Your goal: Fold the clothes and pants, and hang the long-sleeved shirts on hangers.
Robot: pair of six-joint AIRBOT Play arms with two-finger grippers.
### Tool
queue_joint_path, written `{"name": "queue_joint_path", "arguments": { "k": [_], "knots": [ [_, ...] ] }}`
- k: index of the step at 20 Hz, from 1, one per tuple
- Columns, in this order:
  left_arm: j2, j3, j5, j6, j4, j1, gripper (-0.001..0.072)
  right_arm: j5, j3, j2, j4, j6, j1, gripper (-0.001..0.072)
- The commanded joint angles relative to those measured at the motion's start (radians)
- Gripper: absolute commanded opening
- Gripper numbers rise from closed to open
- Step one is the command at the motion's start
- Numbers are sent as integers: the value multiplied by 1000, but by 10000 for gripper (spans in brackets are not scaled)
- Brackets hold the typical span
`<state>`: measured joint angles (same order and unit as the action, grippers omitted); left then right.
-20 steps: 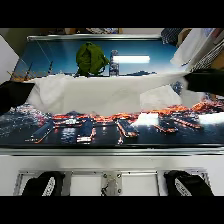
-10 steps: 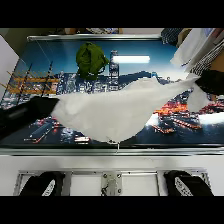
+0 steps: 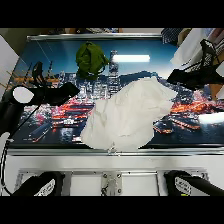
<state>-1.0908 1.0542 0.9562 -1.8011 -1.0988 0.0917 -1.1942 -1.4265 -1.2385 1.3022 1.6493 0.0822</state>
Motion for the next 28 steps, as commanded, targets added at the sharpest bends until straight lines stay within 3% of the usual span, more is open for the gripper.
{"name": "queue_joint_path", "arguments": {
  "k": [1, 3, 5, 9, 12, 20, 21, 23, 26, 28],
  "knots": [
    [-66, -19, 114, 67, 4, -8, 623, 10, 21, 36, -1, -4, -21, 718],
    [-92, -85, 62, 77, 31, 61, 622, 8, 63, 79, -1, -4, -48, 718],
    [-156, -101, 17, 145, 122, 140, 623, 8, 124, 120, -1, -3, -81, 718],
    [-319, 5, -14, 179, 124, 250, 623, 7, 273, 188, -1, -3, -147, 718],
    [-417, 108, 15, 178, 53, 253, 623, 6, 374, 226, -5, 1, -189, 718],
    [-562, 267, 40, 178, 53, 206, 600, 39, 498, 231, -4, 32, -372, 718],
    [-563, 274, 34, 178, 52, 206, 454, 51, 512, 228, -5, 68, -383, 718],
    [-562, 276, 15, 178, 53, 205, 9, 84, 545, 215, -4, 160, -385, 718],
    [-562, 276, 43, 178, 52, 189, 14, 131, 599, 175, -24, 285, -385, 718],
    [-562, 276, 67, 179, 52, 179, 14, 191, 632, 144, -58, 297, -385, 718]
  ]
}}
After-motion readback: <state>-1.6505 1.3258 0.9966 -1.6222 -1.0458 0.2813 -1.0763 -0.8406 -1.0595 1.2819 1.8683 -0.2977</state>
